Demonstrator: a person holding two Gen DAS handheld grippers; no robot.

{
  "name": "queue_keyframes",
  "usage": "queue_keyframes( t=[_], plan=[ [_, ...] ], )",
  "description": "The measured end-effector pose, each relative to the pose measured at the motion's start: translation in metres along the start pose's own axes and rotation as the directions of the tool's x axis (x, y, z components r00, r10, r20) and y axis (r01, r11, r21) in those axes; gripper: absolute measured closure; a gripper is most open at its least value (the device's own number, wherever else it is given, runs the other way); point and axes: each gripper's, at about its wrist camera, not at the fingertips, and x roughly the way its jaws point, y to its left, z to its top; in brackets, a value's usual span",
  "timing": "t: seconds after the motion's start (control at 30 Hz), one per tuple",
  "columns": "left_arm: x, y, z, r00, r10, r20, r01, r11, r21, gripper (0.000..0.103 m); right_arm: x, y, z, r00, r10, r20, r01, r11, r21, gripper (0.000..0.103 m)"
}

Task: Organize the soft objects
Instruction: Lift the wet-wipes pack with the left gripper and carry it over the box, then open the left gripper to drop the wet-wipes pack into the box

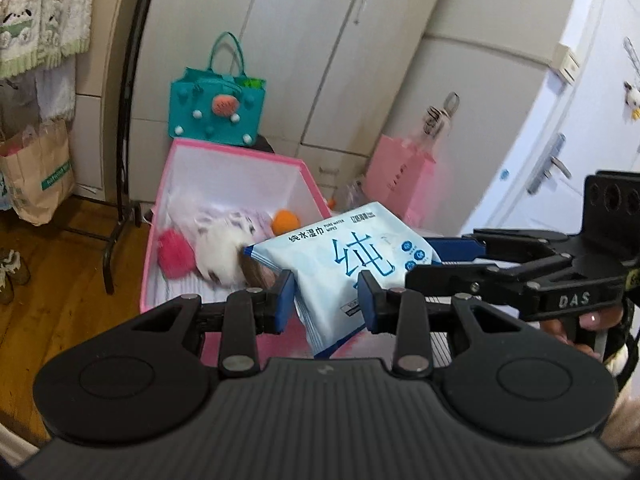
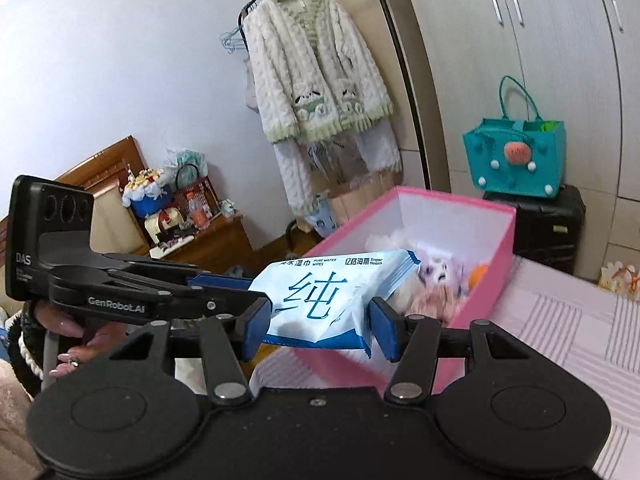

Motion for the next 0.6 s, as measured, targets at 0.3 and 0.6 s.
queue_keyframes(
  t=[0.3,0.6],
  plan=[
    [0.059,0.030,0.028,1.000,-0.004,0.012,0.005,0.999,-0.038,0.070,0.042,-0.029,0.030,0.994,-0.098,0.043,0.100,0.993,-0.066,0.046],
    [0.119,0.075,0.043,0.998,0.033,-0.049,-0.040,0.988,-0.147,0.070,0.097,-0.064,0.046,0.985,-0.174,-0.011,0.172,0.980,-0.102,0.082]
  ],
)
